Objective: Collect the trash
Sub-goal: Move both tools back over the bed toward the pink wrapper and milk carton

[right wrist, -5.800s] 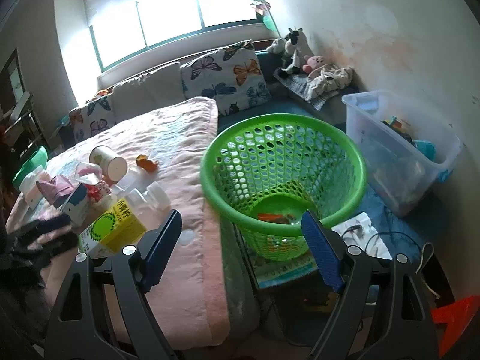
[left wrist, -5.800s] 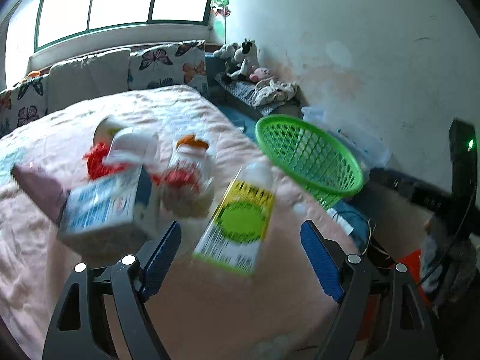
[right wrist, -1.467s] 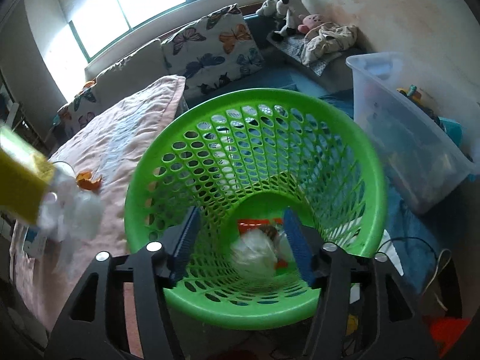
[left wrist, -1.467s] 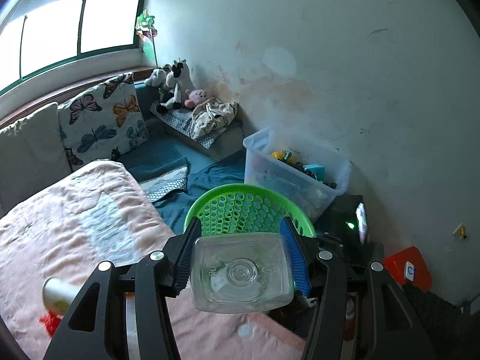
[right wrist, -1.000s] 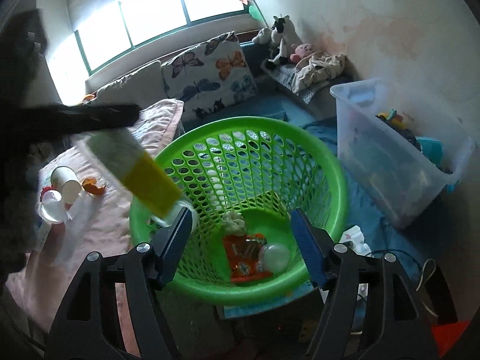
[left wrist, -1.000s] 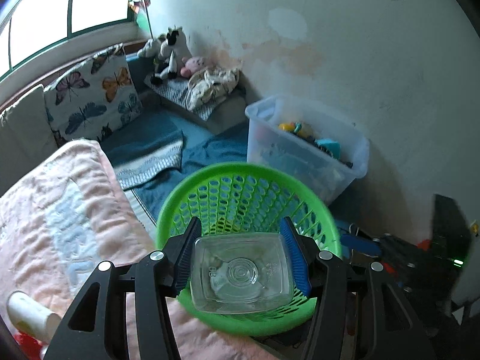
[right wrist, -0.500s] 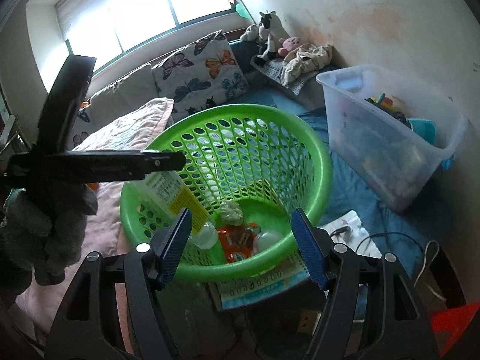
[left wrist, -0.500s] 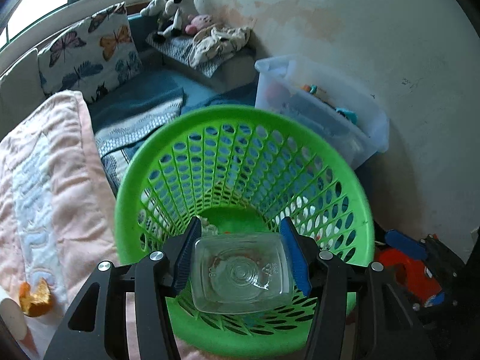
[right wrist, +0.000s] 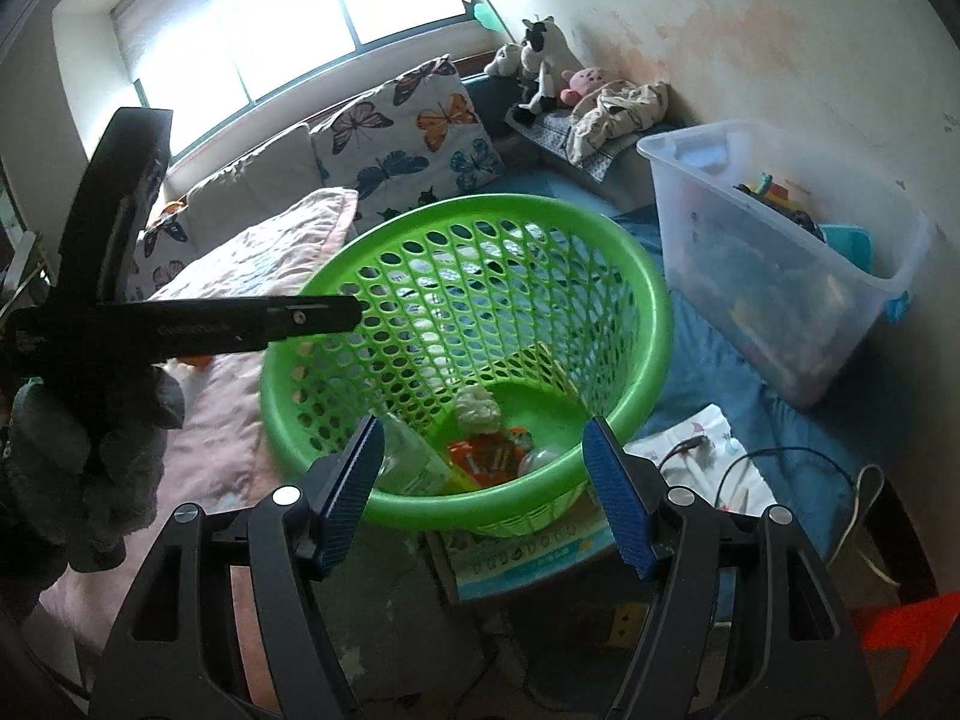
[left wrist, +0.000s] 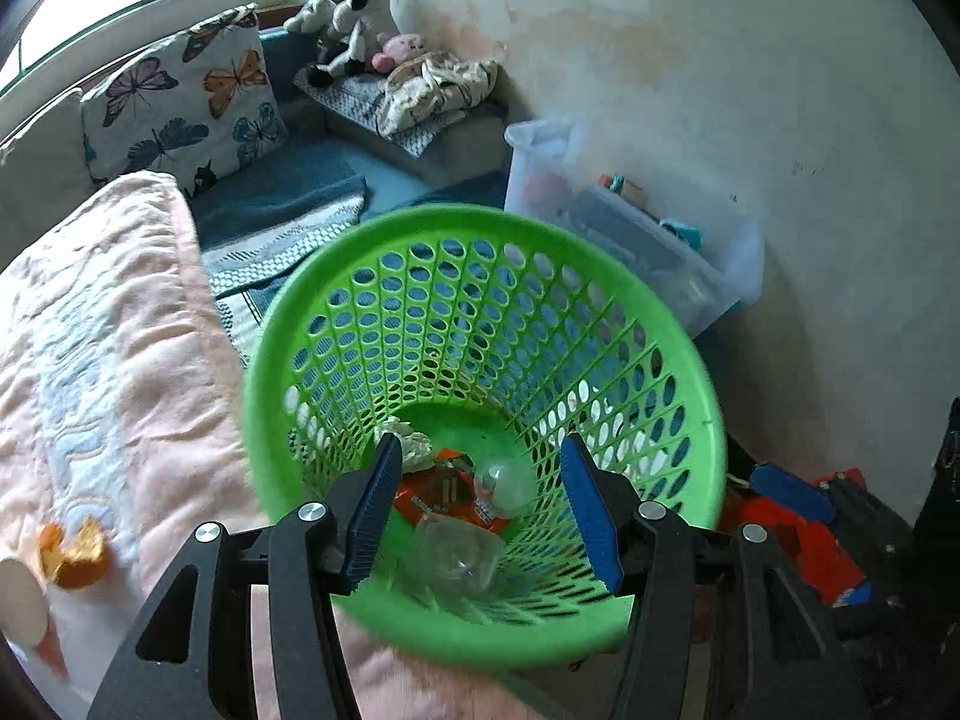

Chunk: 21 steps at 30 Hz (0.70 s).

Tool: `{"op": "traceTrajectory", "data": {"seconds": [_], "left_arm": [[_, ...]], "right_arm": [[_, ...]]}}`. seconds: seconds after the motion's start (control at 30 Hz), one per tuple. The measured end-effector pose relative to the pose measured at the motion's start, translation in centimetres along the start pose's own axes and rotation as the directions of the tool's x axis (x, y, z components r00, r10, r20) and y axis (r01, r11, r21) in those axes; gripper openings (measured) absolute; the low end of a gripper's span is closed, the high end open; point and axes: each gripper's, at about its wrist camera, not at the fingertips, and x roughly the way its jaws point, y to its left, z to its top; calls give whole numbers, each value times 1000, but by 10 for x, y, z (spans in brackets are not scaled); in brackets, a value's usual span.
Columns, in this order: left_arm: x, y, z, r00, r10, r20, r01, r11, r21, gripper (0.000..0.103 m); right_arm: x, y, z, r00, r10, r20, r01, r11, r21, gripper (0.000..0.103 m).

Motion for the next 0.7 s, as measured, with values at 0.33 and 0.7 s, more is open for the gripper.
{"op": "traceTrajectory", "data": {"seconds": [0.33, 0.7], "left_arm": [[-80, 10, -38, 993, 29, 118, -25, 999, -38, 53], [-152, 50, -98, 972, 133, 195, -109, 985, -132, 60]], "right_arm": [[-20, 40, -6, 1000, 31, 7, -30, 998, -64, 70], [-26, 103, -8, 994, 106, 9, -103, 984, -146, 77]]}}
